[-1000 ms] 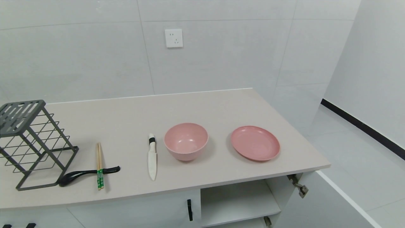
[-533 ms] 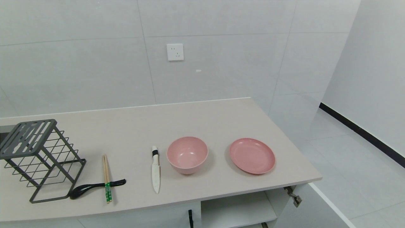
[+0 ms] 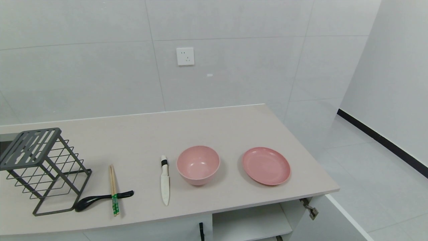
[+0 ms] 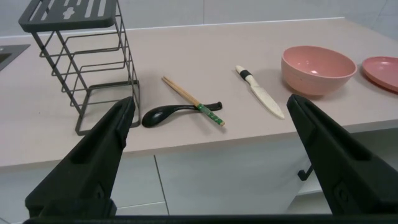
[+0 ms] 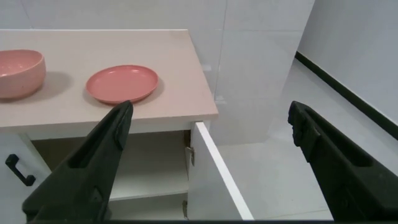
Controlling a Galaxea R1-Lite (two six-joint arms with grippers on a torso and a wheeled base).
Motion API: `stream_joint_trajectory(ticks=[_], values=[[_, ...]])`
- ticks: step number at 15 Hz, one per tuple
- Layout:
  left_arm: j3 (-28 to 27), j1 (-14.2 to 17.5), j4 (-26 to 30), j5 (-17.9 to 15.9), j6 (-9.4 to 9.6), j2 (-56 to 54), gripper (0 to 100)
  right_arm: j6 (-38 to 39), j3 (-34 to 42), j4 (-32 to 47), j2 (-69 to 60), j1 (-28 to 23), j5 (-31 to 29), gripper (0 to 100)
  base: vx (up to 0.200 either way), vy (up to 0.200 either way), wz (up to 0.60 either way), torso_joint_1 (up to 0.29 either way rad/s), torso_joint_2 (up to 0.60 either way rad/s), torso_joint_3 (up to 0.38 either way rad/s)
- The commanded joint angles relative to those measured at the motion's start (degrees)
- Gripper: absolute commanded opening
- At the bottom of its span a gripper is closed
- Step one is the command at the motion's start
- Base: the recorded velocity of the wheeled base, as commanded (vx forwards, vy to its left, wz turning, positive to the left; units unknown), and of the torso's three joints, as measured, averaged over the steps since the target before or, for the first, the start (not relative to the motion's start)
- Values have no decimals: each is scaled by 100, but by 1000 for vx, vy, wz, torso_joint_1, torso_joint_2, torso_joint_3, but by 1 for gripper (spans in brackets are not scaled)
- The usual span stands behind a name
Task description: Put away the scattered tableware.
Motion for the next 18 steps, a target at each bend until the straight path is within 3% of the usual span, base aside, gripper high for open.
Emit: stream_joint_trajectory(ticks=[1,3,4,5,8,11,16,18], values=[[0,9,4,-4,2,7,100,-6,1,-4,-2,1,34,100,0,0,0,0,0,0],[0,9,4,-4,11,7,100,74,10,-373,-2,1,34,100,0,0,0,0,0,0],[0,9,-5,-22,11,7,100,82,-17,-1331,-2,1,131,100,0,0,0,0,0,0],[0,0,-5,-22,37,7,100,91,-43,-1524,-2,1,359,100,0,0,0,0,0,0],[0,9,-5,-22,81,7,100,302,-509,-1059,446,27,913,100,0,0,0,0,0,0],[0,9,4,-22,81,7,100,601,-1361,-602,2037,212,1959,100,0,0,0,0,0,0],[0,0,-5,-22,81,7,100,276,-1221,-918,4005,590,2073,100,0,0,0,0,0,0],[0,0,4,-22,90,7,100,249,-799,-1771,4717,660,2073,100,0,0,0,0,0,0]])
